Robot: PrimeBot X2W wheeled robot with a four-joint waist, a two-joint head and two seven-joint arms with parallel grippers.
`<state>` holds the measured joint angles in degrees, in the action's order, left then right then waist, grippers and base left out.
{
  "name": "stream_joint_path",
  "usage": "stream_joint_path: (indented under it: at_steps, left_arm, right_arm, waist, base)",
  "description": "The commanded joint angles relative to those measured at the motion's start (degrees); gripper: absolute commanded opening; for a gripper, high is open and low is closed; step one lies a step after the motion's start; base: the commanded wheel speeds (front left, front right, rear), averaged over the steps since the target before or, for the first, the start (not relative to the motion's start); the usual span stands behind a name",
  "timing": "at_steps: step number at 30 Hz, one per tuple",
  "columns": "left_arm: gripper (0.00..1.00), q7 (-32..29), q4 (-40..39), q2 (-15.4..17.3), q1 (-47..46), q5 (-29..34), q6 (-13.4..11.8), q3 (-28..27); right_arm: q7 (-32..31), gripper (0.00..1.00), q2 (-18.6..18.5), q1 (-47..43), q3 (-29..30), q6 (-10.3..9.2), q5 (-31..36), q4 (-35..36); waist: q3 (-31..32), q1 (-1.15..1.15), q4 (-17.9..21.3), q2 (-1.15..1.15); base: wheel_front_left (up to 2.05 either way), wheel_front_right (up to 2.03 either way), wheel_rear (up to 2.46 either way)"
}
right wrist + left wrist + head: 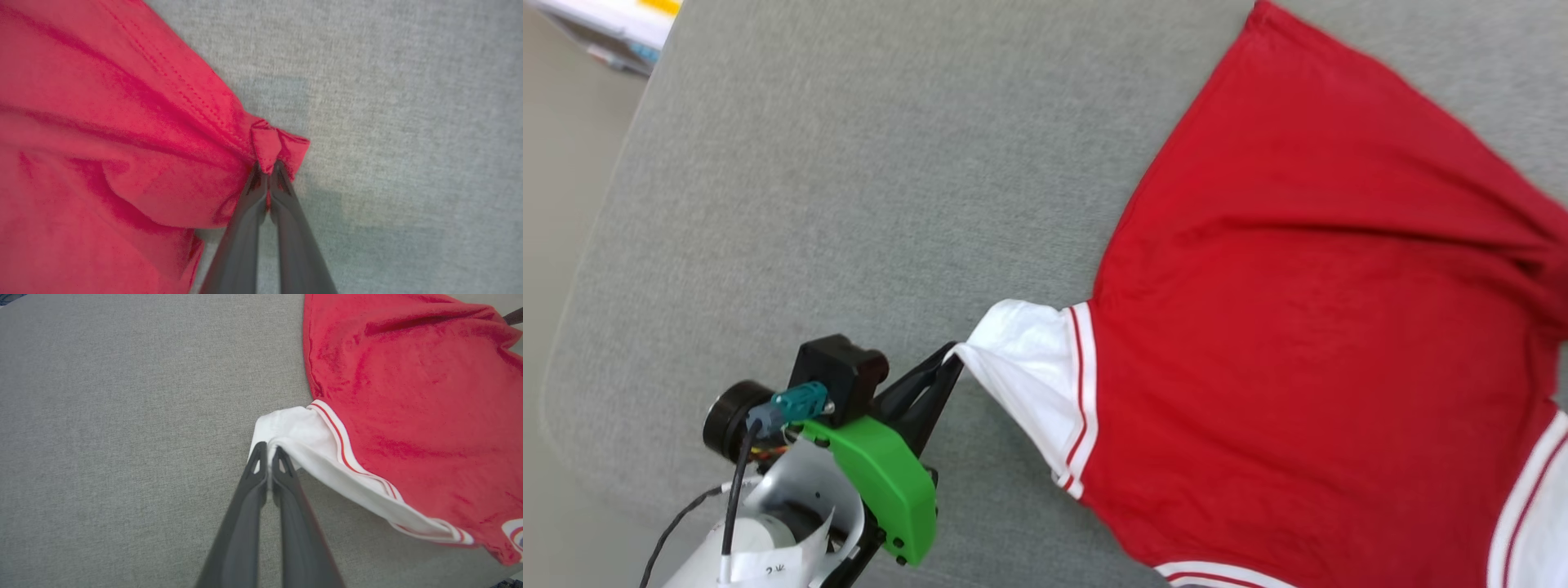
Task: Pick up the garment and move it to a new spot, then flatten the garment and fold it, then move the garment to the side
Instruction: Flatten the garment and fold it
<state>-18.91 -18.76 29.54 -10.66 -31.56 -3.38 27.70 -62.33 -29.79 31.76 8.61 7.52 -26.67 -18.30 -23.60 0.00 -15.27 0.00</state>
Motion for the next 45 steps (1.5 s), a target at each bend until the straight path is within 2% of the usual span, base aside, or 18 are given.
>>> stream_joint_path:
  at_steps: [1, 8, 13, 17, 19, 21, 26, 27, 28, 34, 41, 45]
  left_arm:
    - [0.00, 0.3, 0.4, 0.4, 1.0, -0.4, -0.5, -0.1]
    - [0.00, 1.5, 1.8, -0.8, 3.3, -1.6, -1.7, -0.1]
    - [0.00, 2.6, 2.3, -1.6, 4.3, -2.3, -2.4, -0.5]
    - [0.00, 3.7, 2.7, -2.6, 5.0, -2.8, -3.1, -0.7]
    - [0.00, 4.6, 3.0, -3.5, 5.4, -3.1, -3.4, -0.6]
    - [0.00, 5.6, 3.8, -4.3, 5.1, -2.9, -3.5, -0.3]
    - [0.00, 6.0, 4.7, -5.0, 4.6, -2.8, -3.3, 0.3]
    - [0.00, 6.0, 4.8, -4.9, 4.6, -2.8, -3.3, 0.4]
    - [0.00, 6.0, 4.8, -4.9, 4.5, -2.8, -3.3, 0.4]
    - [0.00, 5.7, 2.8, -4.7, 4.4, -4.0, -2.9, 0.1]
    - [0.00, 5.6, 1.3, -4.2, 3.2, -3.4, -2.9, -0.1]
    - [0.00, 5.8, 0.7, -4.6, 2.2, -3.1, -2.7, 0.3]
  right_arm:
    - [0.0, 0.00, 0.8, -4.6, -0.4, -0.03, -0.6, -0.4]
    - [3.4, 0.00, 1.7, -15.4, 1.8, -0.03, -4.7, 5.2]
    - [3.6, 0.00, 2.5, -22.4, 4.1, -0.03, -6.3, 9.8]
    - [3.8, 0.00, 4.3, -27.5, 5.7, -0.03, -6.8, 13.1]
    - [3.9, 0.00, 6.4, -30.7, 6.6, -0.03, -6.8, 14.5]
    - [4.9, 0.00, 8.2, -33.0, 7.3, -0.03, -6.1, 14.5]
    - [5.2, 0.00, 8.9, -33.7, 7.3, -0.03, -5.8, 14.6]
    - [5.6, 0.43, 8.8, -33.4, 7.3, -0.03, -5.8, 14.9]
    - [5.8, 1.00, 8.7, -33.1, 7.3, -0.03, -6.0, 15.2]
    - [4.7, 1.00, 5.9, -29.5, 5.5, -0.03, -7.8, 18.4]
    - [0.7, 1.00, 2.4, -21.0, 3.2, -0.03, -9.7, 25.6]
    - [-2.3, 1.00, 3.0, -13.9, 0.8, -0.03, -9.3, 27.3]
  waist:
    - [5.3, 0.00, 5.0, 0.00]
    - [10.6, 0.00, 8.2, 0.00]
    - [12.8, 0.00, 9.2, 0.00]
    - [14.0, 0.00, 9.7, 0.00]
    - [14.5, 0.00, 9.9, 0.00]
    - [14.6, 0.00, 9.8, 0.00]
    - [14.7, 0.00, 9.8, 0.00]
    - [14.7, 0.00, 9.8, 0.00]
    - [14.7, 0.00, 9.8, 0.00]
    - [13.2, 0.00, 9.7, 0.00]
    - [9.8, 0.00, 7.4, 0.00]
    - [6.8, 0.00, 5.2, 0.00]
  base:
    - [0.00, 0.00, 0.00]
    - [0.00, 0.00, 0.00]
    - [0.00, 0.00, 0.00]
    - [0.00, 0.00, 0.00]
    - [0.00, 0.00, 0.00]
    - [0.00, 0.00, 0.00]
    - [0.00, 0.00, 0.00]
    - [0.00, 0.00, 0.00]
    - [0.00, 0.00, 0.00]
    - [0.00, 0.00, 0.00]
    - [0.00, 0.00, 0.00]
    - [0.00, 0.00, 0.00]
